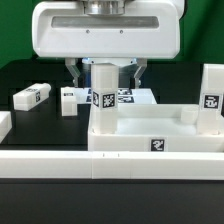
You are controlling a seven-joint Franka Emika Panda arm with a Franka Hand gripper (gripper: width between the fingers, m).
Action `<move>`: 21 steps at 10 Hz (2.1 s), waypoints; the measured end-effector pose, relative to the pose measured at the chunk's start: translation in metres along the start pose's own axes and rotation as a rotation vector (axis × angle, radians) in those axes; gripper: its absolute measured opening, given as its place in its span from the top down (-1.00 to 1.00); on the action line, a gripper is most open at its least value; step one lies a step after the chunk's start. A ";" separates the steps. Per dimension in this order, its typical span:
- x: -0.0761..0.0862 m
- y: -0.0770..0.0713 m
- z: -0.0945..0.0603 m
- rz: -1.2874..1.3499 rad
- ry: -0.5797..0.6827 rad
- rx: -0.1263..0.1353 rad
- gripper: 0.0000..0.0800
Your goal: Assemble desk
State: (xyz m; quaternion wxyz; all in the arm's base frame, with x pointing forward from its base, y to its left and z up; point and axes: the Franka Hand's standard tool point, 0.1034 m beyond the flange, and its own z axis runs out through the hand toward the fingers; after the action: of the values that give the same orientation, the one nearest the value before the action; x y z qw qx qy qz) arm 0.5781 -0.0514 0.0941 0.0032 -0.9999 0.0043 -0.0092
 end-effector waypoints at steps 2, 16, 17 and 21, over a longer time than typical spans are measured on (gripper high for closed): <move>0.000 0.001 0.000 -0.144 -0.002 -0.001 -0.62; -0.001 0.005 0.001 0.231 0.008 0.054 0.28; -0.001 0.004 0.001 0.319 0.006 0.055 0.28; -0.001 0.000 0.001 0.695 -0.013 0.056 0.27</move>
Offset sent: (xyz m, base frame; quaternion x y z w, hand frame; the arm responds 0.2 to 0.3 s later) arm 0.0024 -0.0012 -0.0009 0.0207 -0.0075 -0.1334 0.9908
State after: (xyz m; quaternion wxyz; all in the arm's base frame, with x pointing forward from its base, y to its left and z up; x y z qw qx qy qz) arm 0.5768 -0.0519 0.0931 0.0336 -0.9383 0.3442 -0.0015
